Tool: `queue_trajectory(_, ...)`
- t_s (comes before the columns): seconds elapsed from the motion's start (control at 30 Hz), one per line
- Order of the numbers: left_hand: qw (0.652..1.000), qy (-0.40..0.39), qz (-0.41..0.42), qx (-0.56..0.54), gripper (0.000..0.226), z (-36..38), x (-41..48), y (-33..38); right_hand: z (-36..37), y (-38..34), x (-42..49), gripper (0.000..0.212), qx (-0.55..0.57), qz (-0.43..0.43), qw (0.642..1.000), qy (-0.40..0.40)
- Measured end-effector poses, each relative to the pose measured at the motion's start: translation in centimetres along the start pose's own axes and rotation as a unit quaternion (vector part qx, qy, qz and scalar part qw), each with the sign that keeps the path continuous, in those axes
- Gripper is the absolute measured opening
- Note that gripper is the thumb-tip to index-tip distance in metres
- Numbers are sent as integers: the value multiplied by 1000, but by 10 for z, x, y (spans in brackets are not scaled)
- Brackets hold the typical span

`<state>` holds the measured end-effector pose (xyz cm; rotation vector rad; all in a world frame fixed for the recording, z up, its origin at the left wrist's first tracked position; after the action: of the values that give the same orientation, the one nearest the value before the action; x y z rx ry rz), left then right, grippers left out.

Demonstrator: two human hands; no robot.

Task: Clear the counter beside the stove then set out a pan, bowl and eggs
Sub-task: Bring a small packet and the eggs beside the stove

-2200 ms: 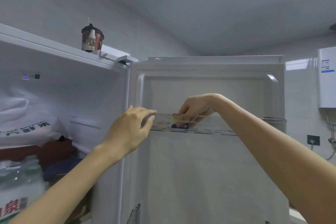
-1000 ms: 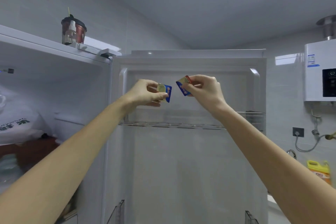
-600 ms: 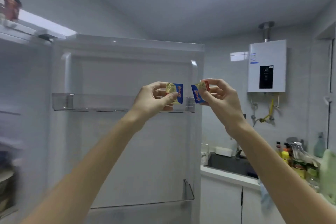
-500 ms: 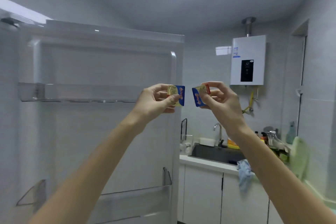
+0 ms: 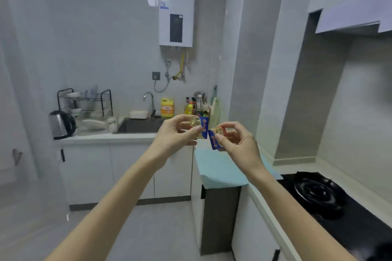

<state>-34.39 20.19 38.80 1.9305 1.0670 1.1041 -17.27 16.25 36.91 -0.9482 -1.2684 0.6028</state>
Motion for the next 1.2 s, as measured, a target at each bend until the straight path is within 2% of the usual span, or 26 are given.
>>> queue_trajectory(0.13,997,-76,-10,-28,14,94,4,-1,-84,27,-31,17,-31,32,996,76)
queue_trajectory(0.3,984,-175,0,-43,12,197,1,2,-179,44,-78,15,-59,75,979,183)
queue_trajectory(0.53,954,-292,20,-63,11,305,-14,10,-264,47,-141,15,-126,106,942,292)
queue_trajectory(0.77,899,-426,42,-87,17,403,-46,23,-313,38,-213,15,-154,134,885,418)
queue_trajectory(1.2,769,-631,72,-75,17,524,-179,25,-350,27,-380,15,-192,192,746,608)
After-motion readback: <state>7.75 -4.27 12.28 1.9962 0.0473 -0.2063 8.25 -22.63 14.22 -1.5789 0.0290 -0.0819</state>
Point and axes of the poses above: each hand's wrist, its own x-axis towards the middle knuckle, its own z-axis out of the palm, y = z × x, the point moved 8 cm from there along x, towards the middle knuckle, and after that the axes turned 15 degrees about x, right-handed, at the moved point
